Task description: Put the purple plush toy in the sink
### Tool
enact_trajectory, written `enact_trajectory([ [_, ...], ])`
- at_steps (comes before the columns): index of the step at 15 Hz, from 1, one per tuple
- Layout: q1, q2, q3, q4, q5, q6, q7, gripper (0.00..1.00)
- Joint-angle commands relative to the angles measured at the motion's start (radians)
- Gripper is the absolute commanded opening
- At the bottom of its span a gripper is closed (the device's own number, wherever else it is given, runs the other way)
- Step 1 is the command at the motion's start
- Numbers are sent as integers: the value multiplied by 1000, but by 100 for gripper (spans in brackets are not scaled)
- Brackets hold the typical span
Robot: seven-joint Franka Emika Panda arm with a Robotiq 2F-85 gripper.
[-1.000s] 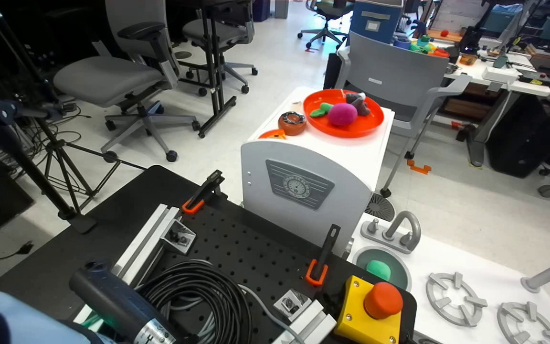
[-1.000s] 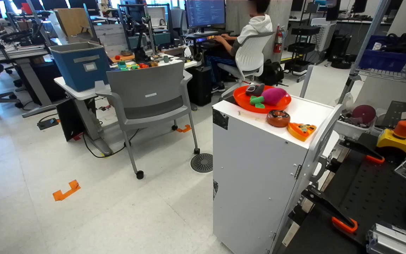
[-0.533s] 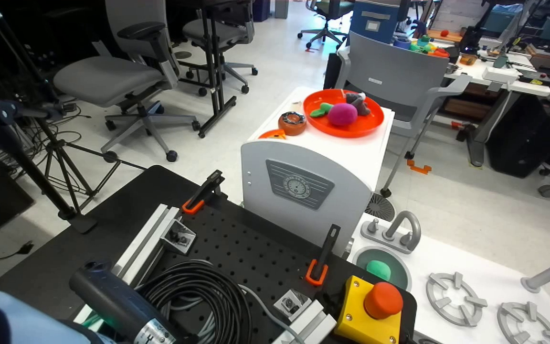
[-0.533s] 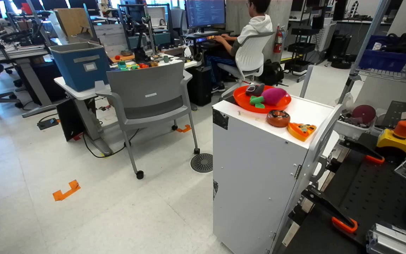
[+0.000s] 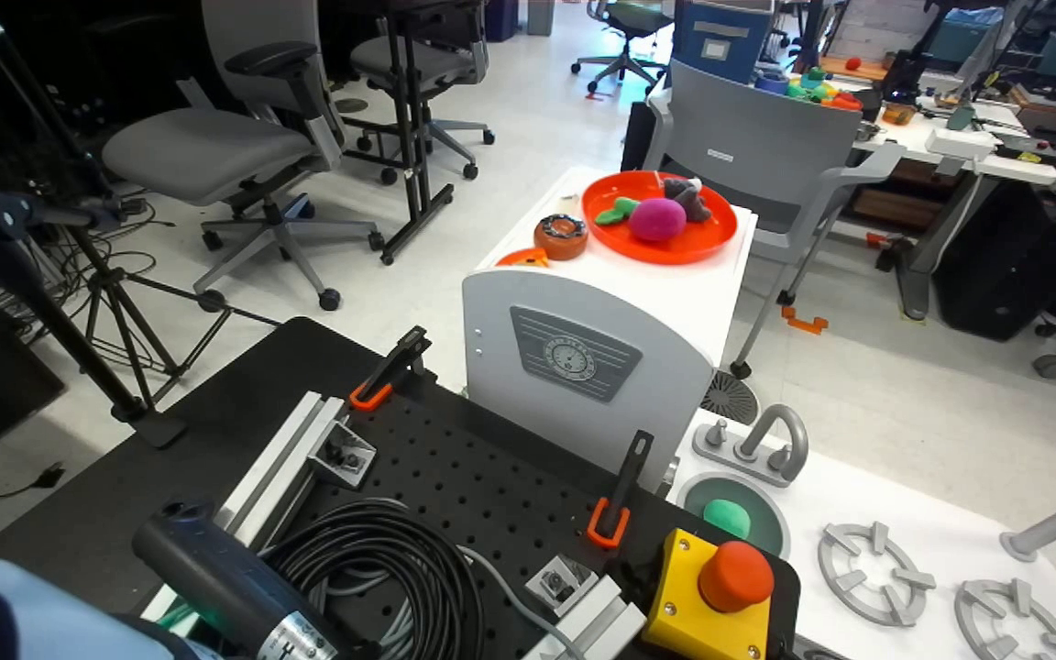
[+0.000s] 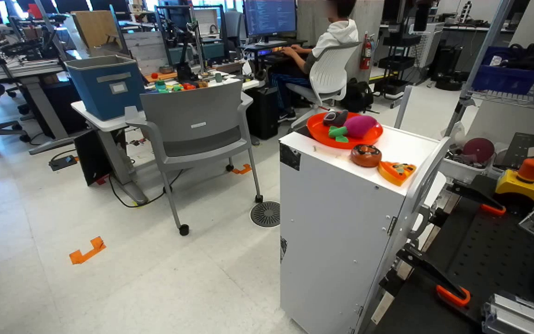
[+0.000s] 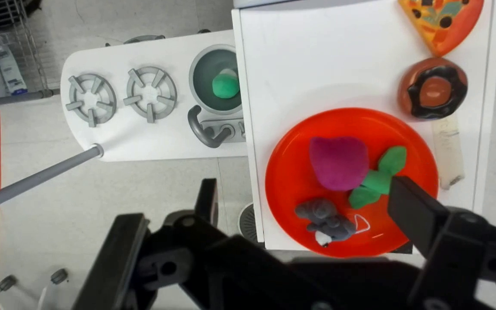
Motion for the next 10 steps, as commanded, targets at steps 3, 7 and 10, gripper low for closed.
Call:
enact_trajectory([
  [3, 3, 38, -11, 36, 53, 45, -68, 100],
  [7, -2, 35, -16, 53, 175, 5, -230, 100],
  [10, -2, 25, -21, 30, 139, 74, -263, 100],
])
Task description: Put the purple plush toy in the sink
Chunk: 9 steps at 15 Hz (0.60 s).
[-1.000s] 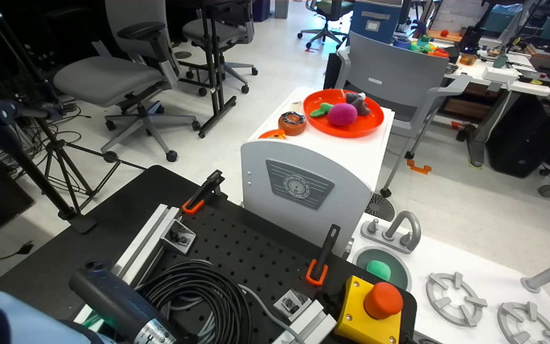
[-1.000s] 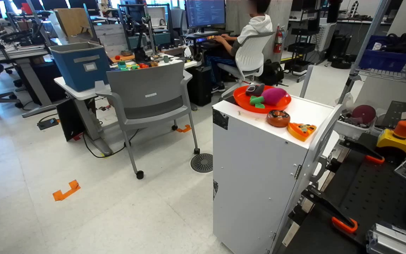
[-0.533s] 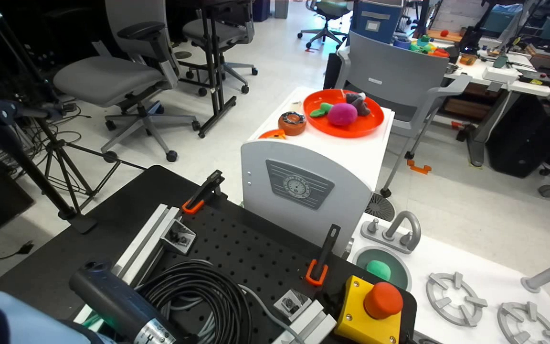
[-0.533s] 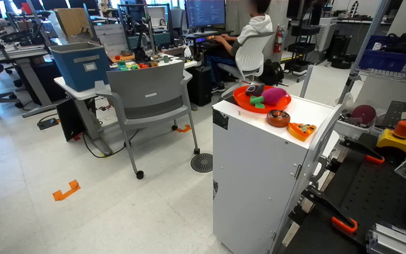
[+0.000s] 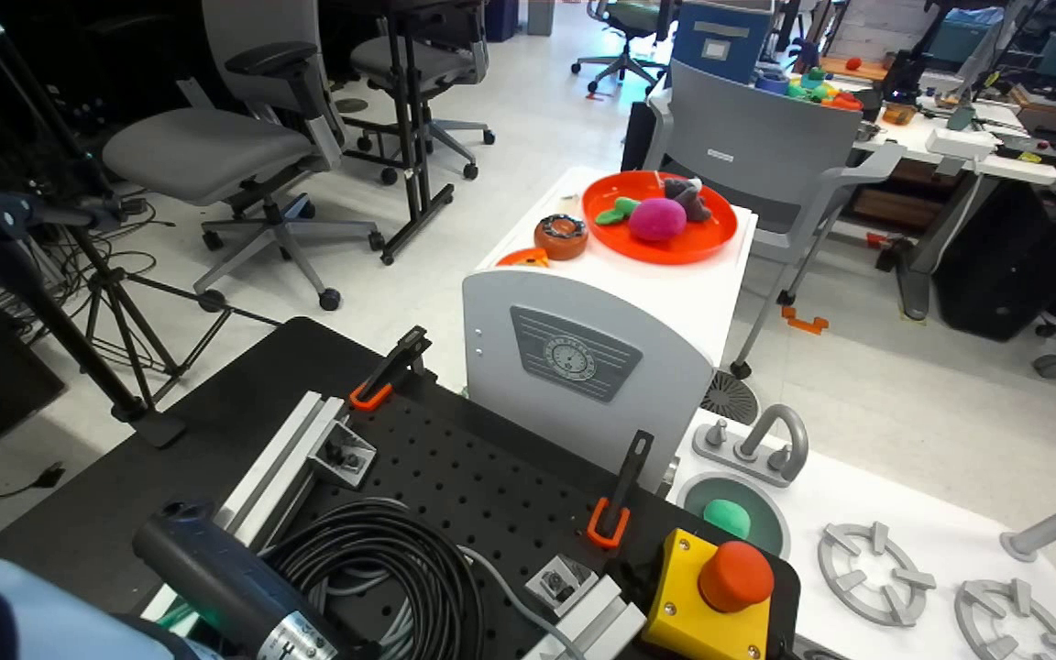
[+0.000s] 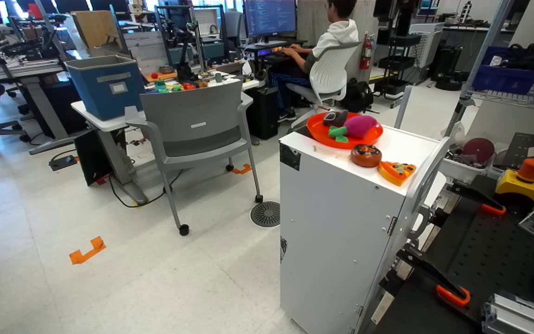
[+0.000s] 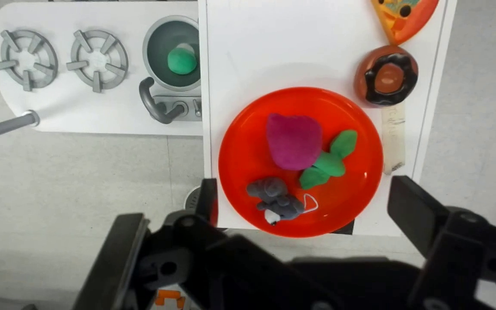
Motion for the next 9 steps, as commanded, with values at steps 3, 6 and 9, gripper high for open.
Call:
enact_trajectory([
  [3, -5, -1, -17, -14, -91, 146, 11, 97],
  [6, -10, 7, -23, -7, -121, 179, 29, 99],
  [9, -8, 19, -20, 4, -93, 147, 6, 100],
])
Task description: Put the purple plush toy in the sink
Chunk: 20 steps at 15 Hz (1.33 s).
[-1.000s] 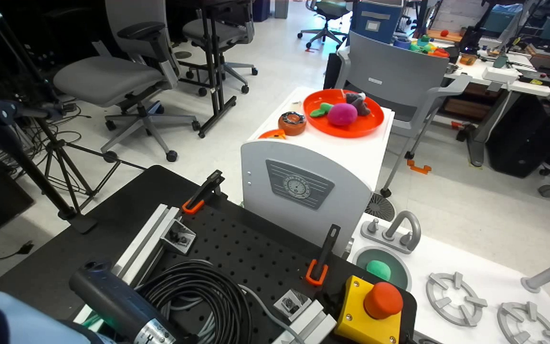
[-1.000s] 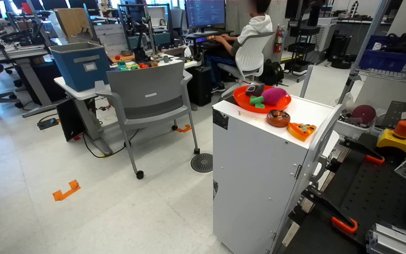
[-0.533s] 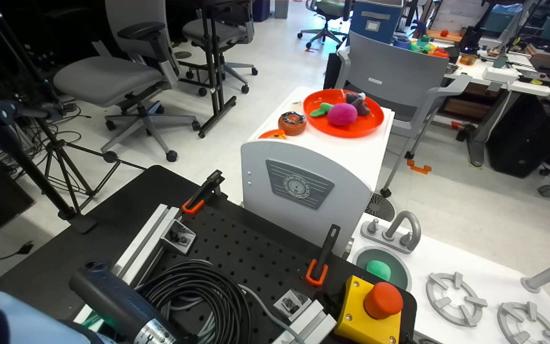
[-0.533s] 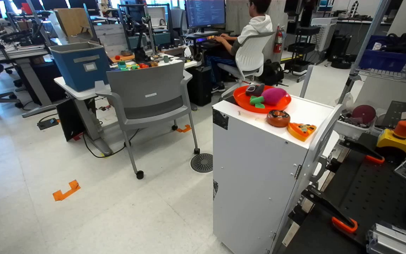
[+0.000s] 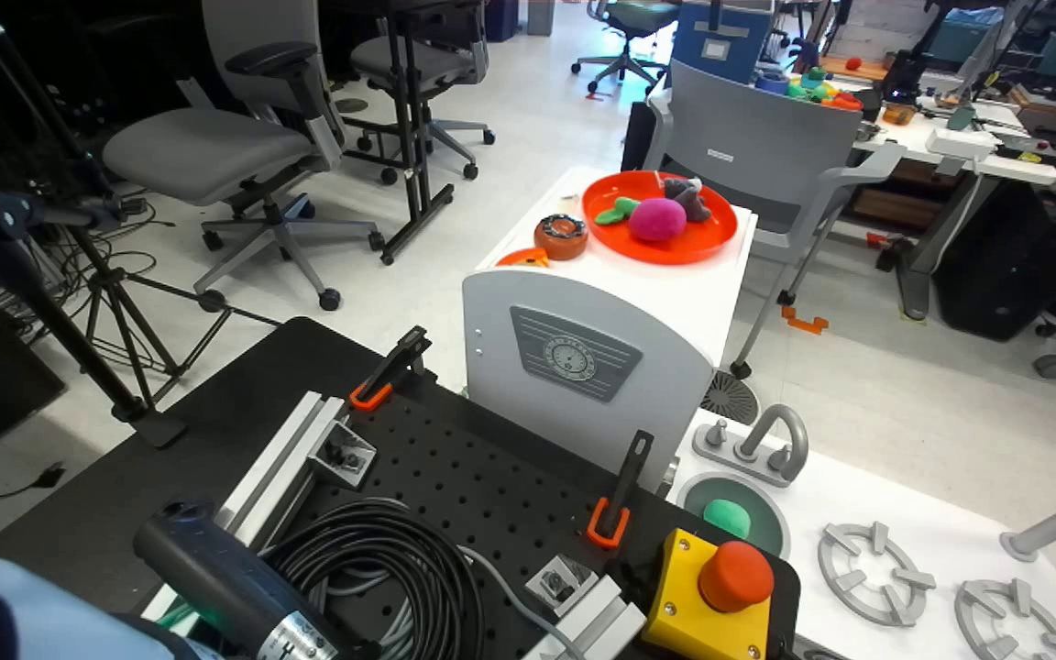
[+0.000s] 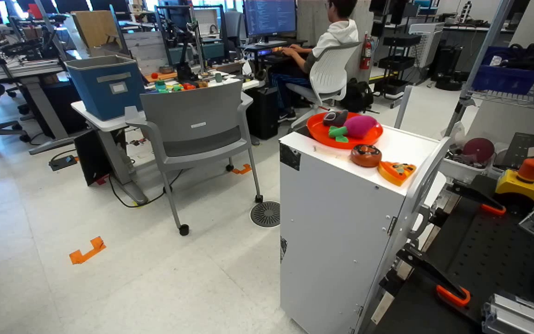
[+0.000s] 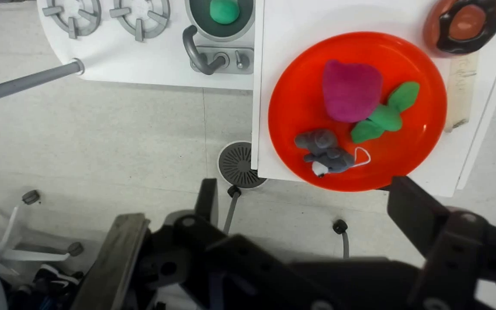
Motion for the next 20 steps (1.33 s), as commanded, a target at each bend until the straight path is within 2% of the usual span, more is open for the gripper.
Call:
enact_trajectory([
  [1, 5, 22, -1, 19, 42, -23, -29, 100],
  [5, 7, 35, 4, 46, 207, -123, -44, 100],
  [7, 6, 37, 4, 53, 246, -151, -32, 100],
  [11, 7, 40, 0, 38, 193, -118, 27, 100],
  [15, 2, 47, -9, 41, 161, -151, 62, 100],
  [16, 1, 44, -10, 42, 157, -181, 64, 100],
  [17, 3, 37, -6, 23, 182, -136, 43, 100],
  [20, 1, 38, -9, 23, 172, -157, 51, 100],
])
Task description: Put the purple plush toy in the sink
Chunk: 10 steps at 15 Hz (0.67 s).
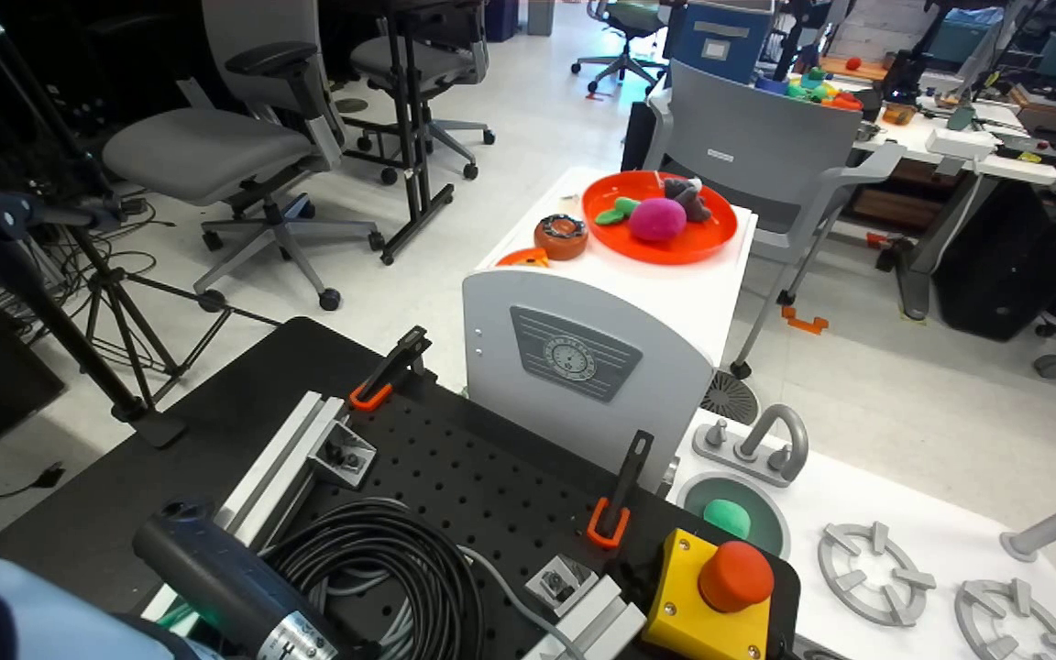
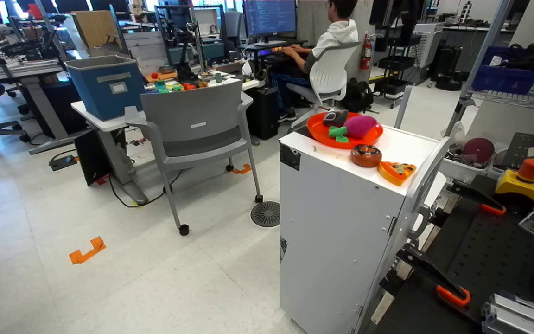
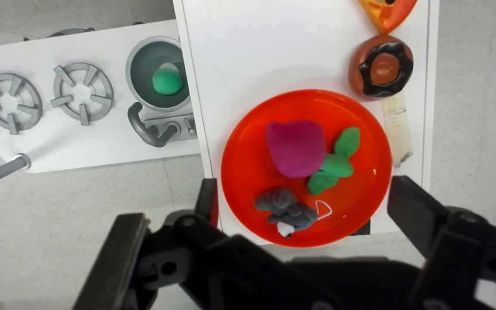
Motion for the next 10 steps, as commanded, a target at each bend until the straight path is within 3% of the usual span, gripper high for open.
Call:
enact_trajectory([
  [1, 1, 0, -1, 2, 0, -2, 1, 100],
  [10, 29, 108, 9, 42, -61, 20, 176, 100],
])
